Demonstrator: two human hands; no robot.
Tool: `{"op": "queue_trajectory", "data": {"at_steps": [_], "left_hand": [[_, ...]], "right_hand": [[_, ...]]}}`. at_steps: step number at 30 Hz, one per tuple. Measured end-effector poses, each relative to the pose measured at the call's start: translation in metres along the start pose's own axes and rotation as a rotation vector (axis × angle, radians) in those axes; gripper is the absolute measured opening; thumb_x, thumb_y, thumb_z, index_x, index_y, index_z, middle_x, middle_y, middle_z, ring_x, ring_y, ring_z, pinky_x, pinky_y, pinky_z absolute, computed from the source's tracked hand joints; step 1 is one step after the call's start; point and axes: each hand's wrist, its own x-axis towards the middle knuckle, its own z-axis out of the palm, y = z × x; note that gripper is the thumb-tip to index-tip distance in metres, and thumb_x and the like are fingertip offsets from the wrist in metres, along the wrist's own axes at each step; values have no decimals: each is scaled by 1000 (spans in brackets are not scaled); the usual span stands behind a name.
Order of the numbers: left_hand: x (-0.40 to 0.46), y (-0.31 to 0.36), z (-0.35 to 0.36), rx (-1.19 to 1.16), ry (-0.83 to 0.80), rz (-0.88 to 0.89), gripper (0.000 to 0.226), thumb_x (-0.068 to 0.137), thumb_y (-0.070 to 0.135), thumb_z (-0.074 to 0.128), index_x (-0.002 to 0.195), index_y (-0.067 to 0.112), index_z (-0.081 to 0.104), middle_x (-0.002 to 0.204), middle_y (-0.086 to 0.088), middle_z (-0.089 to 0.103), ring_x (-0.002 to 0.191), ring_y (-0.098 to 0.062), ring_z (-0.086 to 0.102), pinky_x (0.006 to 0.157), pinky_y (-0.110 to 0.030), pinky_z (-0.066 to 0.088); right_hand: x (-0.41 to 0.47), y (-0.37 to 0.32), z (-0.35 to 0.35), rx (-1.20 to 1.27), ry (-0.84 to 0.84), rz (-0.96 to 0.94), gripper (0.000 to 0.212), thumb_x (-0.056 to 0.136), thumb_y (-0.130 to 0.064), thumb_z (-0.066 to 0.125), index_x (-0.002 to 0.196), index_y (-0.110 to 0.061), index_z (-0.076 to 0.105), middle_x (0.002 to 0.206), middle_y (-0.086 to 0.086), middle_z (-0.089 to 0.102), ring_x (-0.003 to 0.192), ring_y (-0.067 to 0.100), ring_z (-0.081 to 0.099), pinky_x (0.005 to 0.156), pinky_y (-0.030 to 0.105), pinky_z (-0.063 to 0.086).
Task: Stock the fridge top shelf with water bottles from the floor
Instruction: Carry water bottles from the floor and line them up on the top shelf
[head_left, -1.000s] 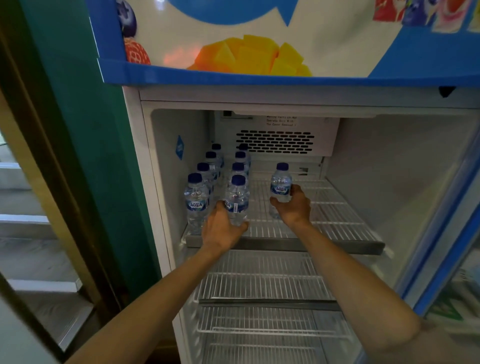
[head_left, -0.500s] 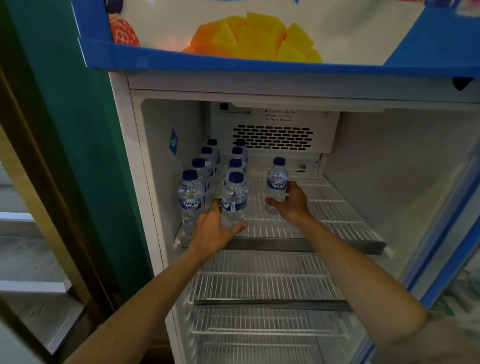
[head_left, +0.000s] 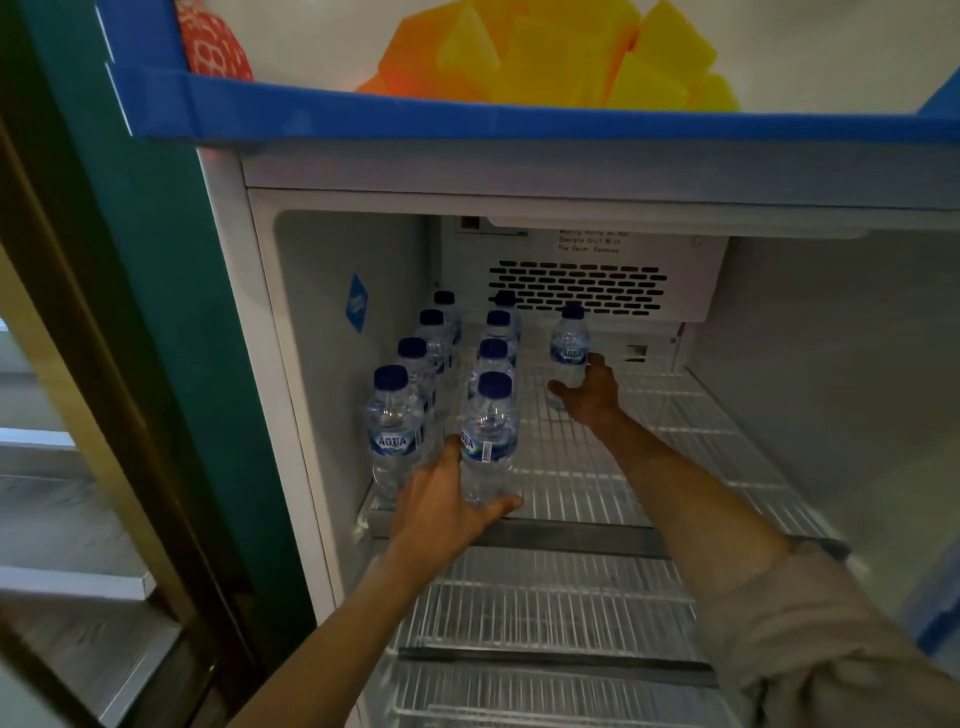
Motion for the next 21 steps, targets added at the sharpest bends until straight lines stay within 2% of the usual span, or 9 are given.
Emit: {"op": "queue_trajectory", "data": {"at_steps": [9,15,19,21], "left_hand": [[-2,-3,2,-24,14,12,87,61,77,67,127,27,41,120,7,63,106,-12,61,90,-39,53],[-2,-2,2,1,40,25,90,59,81,64,127,26,42,117,8,64,104,-12,62,88,-39,54],[-2,-1,1,7,29,16,89,59,81,63,126,26,42,115,9,65,103,-11,62,87,-38,54],[-2,0,0,20,31,19,88,60,81,64,126,27,42,116,9,65,103,-11,62,87,-37,54]], "right_hand": [[34,4,10,32,-6,-1,73,81,-15,80,140,2,40,135,20,54,121,34,56,96,31,44],[37,8,8,34,-40,41,73,80,-21,82,139,-1,42,135,16,55,119,31,57,90,26,44],[38,12,9,-9,-54,59,83,73,-27,88,139,-3,43,133,18,58,118,31,58,94,31,50],[36,11,14,14,-34,64,79,74,-24,87,137,-3,45,131,19,59,116,31,59,96,34,50]]}}
